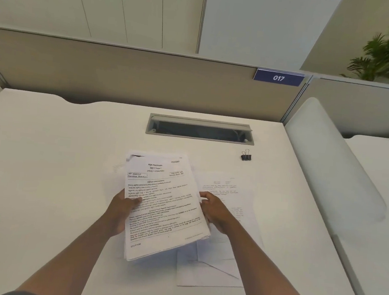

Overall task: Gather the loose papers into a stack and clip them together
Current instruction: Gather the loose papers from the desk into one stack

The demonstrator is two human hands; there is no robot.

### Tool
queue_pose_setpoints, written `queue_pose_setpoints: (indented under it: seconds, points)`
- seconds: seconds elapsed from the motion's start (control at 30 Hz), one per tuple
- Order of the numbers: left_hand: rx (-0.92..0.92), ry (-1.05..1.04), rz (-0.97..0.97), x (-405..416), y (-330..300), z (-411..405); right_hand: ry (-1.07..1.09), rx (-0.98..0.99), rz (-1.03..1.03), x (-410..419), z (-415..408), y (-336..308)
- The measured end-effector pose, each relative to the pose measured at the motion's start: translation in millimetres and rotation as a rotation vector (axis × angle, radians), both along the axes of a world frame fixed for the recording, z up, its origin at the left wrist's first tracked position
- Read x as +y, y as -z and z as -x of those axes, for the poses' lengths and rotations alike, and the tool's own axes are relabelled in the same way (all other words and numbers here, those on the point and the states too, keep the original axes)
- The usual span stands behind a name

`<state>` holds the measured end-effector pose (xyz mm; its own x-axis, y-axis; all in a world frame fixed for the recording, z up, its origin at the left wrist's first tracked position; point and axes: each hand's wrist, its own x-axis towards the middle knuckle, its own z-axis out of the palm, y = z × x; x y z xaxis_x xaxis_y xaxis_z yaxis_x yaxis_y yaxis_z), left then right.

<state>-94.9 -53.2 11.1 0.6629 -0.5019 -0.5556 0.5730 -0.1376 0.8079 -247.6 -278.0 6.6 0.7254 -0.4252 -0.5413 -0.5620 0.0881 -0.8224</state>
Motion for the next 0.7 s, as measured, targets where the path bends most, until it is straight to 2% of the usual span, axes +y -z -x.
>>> queue_pose_setpoints:
  seconds: [0.1, 0.17, 0.23, 0.3, 0.4, 0.7]
  points:
    - [-0.024, -0.023, -0.032, -9, 0, 2, 0.105, 0.057, 0.111, -16, 13, 5]
    - [-0.051, -0.037, -0.05, -12, -1, 2, 0.171, 0.145, 0.427, -32, 24, 12]
    - [-0.079, -0.069, -0.077, -15, -4, 3, 0.143, 0.329, 0.712, -44, 39, 17]
    - [-0.093, -0.09, -0.092, -16, -5, 3, 0.113, 0.565, 0.846, -51, 52, 18]
    - [-0.102, -0.097, -0.118, -15, -3, 0, 0.17, 0.724, 0.799, -59, 63, 19]
    - [-0.104, -0.108, -0.115, -7, 2, -5, 0.302, 0.618, 0.63, -78, 70, 25]
